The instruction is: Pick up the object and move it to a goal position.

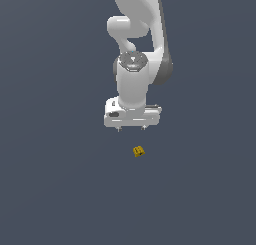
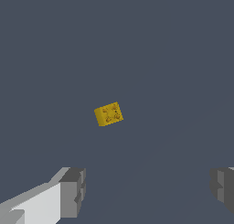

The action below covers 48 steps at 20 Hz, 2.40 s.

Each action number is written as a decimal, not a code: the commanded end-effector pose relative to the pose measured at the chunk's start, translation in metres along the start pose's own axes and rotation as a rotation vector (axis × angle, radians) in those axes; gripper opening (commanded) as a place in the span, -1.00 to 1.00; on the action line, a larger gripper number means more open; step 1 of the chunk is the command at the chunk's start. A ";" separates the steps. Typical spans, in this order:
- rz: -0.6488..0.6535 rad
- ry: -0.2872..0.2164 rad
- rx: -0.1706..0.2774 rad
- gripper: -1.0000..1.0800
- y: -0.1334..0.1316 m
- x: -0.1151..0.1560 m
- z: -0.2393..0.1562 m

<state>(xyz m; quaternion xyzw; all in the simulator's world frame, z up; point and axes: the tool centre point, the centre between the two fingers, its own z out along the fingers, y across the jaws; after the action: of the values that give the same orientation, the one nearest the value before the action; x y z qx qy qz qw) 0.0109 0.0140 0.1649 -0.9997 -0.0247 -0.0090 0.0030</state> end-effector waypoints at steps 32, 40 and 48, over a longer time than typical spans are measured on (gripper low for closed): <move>0.213 0.010 0.000 0.92 0.002 0.012 0.016; 0.424 0.002 0.004 0.92 -0.006 0.018 0.031; 0.636 -0.005 0.003 0.92 -0.013 0.023 0.047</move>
<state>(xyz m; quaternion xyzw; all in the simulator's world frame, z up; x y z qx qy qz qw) 0.0329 0.0267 0.1210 -0.9631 0.2691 -0.0056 0.0071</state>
